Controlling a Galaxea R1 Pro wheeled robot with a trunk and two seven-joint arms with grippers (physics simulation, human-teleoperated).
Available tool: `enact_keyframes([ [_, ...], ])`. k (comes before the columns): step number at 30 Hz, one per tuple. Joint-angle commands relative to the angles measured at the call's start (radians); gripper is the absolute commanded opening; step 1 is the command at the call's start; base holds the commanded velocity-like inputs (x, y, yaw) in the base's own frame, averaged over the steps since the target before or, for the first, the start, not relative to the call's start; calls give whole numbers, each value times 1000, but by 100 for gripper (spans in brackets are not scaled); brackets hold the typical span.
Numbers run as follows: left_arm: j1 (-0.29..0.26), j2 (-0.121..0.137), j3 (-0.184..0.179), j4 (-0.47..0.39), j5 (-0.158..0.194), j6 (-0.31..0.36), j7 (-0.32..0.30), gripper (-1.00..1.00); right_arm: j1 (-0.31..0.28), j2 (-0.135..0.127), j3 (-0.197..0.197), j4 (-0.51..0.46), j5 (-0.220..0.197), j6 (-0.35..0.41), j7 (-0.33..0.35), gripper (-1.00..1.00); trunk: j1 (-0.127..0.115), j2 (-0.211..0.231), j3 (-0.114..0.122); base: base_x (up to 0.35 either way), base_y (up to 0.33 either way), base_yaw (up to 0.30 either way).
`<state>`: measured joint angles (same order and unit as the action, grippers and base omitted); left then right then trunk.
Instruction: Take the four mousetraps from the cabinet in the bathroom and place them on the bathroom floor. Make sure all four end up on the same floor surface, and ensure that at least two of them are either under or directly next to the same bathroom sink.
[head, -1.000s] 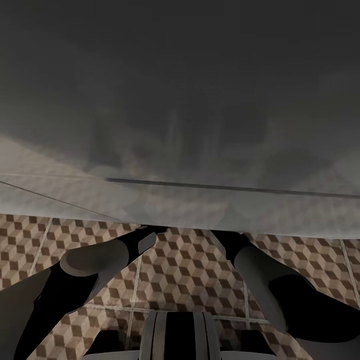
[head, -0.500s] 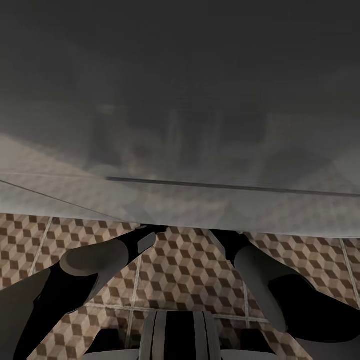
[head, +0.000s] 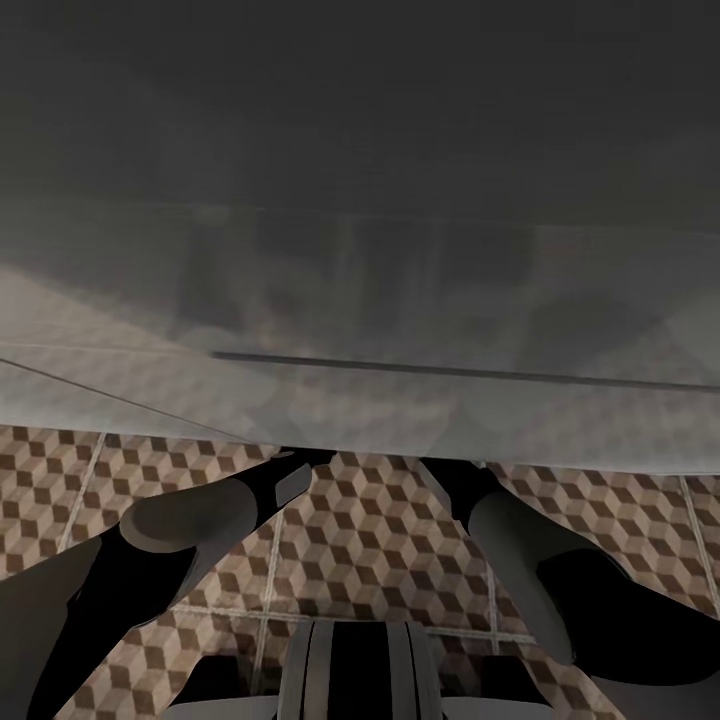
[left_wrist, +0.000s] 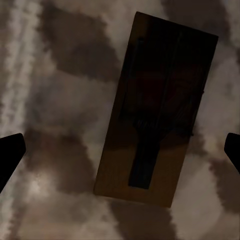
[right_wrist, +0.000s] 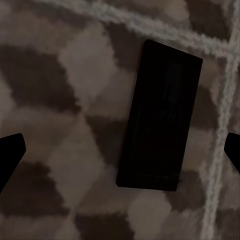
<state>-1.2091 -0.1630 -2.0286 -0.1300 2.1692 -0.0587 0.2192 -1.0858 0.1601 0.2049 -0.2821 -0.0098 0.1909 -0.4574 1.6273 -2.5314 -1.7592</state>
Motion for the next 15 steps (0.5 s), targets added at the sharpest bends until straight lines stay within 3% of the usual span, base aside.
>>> enact_keyframes([
  [1, -1, 1, -9, -3, 8, -6, 6, 100, 0, -1, 8, -2, -1, 10, -6, 100, 33, 0, -2, 0, 0, 0],
  [15, -1, 1, -9, -4, 9, -6, 6, 100, 0, -1, 8, -2, -1, 10, -6, 100, 33, 0, -10, 0, 0, 0],
])
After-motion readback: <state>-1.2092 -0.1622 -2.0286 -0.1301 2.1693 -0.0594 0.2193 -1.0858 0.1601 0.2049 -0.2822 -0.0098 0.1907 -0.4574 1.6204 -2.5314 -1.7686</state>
